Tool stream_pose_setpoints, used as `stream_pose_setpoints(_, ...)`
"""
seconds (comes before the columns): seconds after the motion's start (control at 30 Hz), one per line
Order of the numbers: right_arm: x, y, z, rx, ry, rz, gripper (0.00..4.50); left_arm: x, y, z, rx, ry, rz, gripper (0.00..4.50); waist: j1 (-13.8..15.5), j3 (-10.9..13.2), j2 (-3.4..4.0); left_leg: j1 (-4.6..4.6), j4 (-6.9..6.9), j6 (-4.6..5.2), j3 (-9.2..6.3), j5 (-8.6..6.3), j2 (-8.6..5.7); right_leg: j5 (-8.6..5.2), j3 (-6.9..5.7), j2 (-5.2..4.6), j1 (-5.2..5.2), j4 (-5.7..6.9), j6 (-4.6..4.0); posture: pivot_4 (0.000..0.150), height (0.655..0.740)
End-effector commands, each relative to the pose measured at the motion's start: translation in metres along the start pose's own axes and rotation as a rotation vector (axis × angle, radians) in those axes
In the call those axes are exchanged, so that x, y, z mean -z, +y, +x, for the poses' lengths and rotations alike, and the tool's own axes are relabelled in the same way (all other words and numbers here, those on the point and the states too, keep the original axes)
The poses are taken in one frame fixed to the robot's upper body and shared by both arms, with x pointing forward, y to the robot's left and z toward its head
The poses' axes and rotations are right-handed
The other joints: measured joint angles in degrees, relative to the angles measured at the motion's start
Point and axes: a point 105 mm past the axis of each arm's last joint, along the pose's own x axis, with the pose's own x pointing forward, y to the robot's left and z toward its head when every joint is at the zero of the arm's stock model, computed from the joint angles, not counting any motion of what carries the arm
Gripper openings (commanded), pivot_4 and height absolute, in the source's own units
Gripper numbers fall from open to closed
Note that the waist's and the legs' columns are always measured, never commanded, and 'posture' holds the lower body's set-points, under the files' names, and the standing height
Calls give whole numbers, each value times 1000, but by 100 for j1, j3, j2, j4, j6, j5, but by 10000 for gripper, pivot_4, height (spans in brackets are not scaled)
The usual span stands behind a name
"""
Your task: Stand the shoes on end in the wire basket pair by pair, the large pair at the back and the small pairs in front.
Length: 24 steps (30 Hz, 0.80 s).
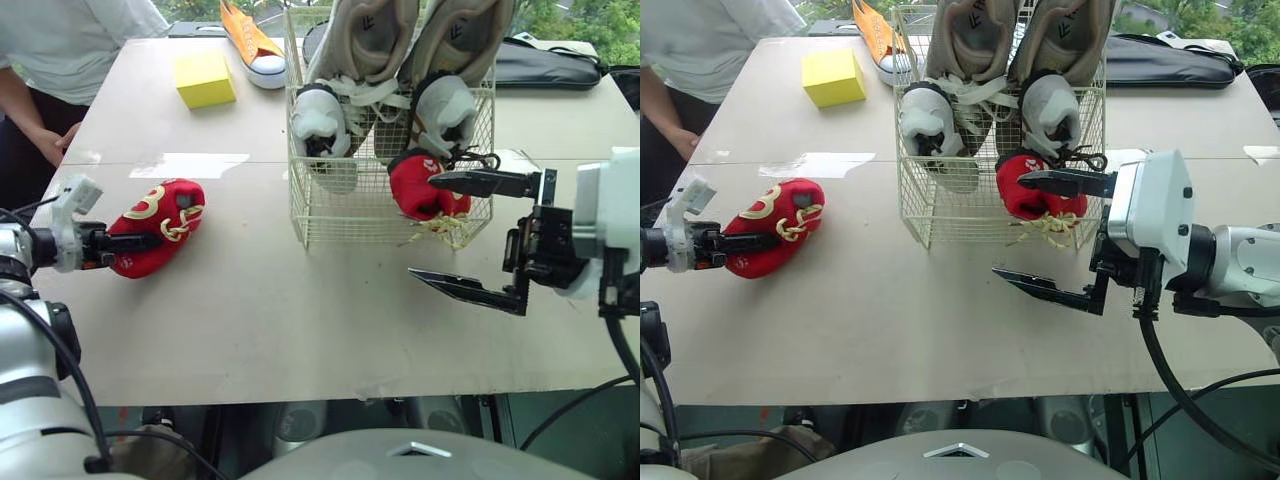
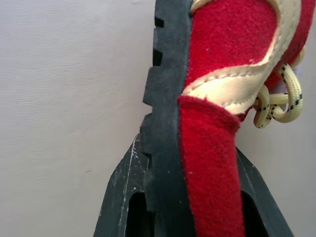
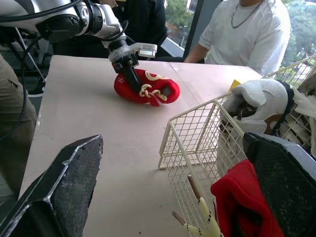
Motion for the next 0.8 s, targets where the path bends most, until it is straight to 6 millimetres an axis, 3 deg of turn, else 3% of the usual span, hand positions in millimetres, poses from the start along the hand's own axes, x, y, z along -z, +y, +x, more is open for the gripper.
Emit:
stream_pose_setpoints(0.03, -5, -4, 1, 6, -21, -34, 45000, -22, -13, -17, 72, -152, -29, 6341, -5, 4, -11, -3, 0, 0, -3, 0, 0, 0, -3, 0, -1, -1, 0, 1500, 7400)
stream_pose_setpoints(0.13, -2, -6, 1, -1, -17, -26, 45000, -31, -26, -22, 155, -232, -84, 6337, -41, 7, -27, -7, 0, 0, -6, 0, 2, 0, -5, -2, -3, -2, 0, 1500, 7400)
stream_pose_setpoints(0.23, 3, -7, 0, -18, -8, -16, 45000, -23, -43, -15, 248, -205, -116, 6304, -93, 7, -28, -8, 0, 0, -8, 0, 8, 0, -6, -9, -3, -1, 0, 1500, 7400)
stream_pose_setpoints(0.4, 5, -8, 2, -46, -15, -21, 45000, 31, -76, 28, 271, -87, -181, 6264, -115, 5, -13, 1, -4, 0, -17, 0, 9, -2, 6, -45, -9, 6, 7, 1500, 7400)
stream_pose_setpoints(0.53, 5, -8, 1, -53, -15, -31, 45000, 64, -95, 39, 242, -43, -235, 6194, -105, 0, -61, -4, 1, -1, -29, 0, 8, -2, -7, -74, -9, 12, 6, 1500, 7400)
stream_pose_setpoints(0.7, 6, -5, 1, -56, -14, -33, 45000, 84, -97, 43, 162, -16, -250, 6191, -75, 1, -53, 8, 1, -2, -32, 1, -2, -2, -11, -73, -2, 20, 6, 1500, 7400)
stream_pose_setpoints(0.8, 6, -3, 0, -55, -13, -30, 45000, 95, -96, 44, 85, 33, -208, 20408, -88, -5, -47, 18, 0, -2, -29, 1, -4, -2, -8, -76, 6, 19, 6, 1500, 7400)
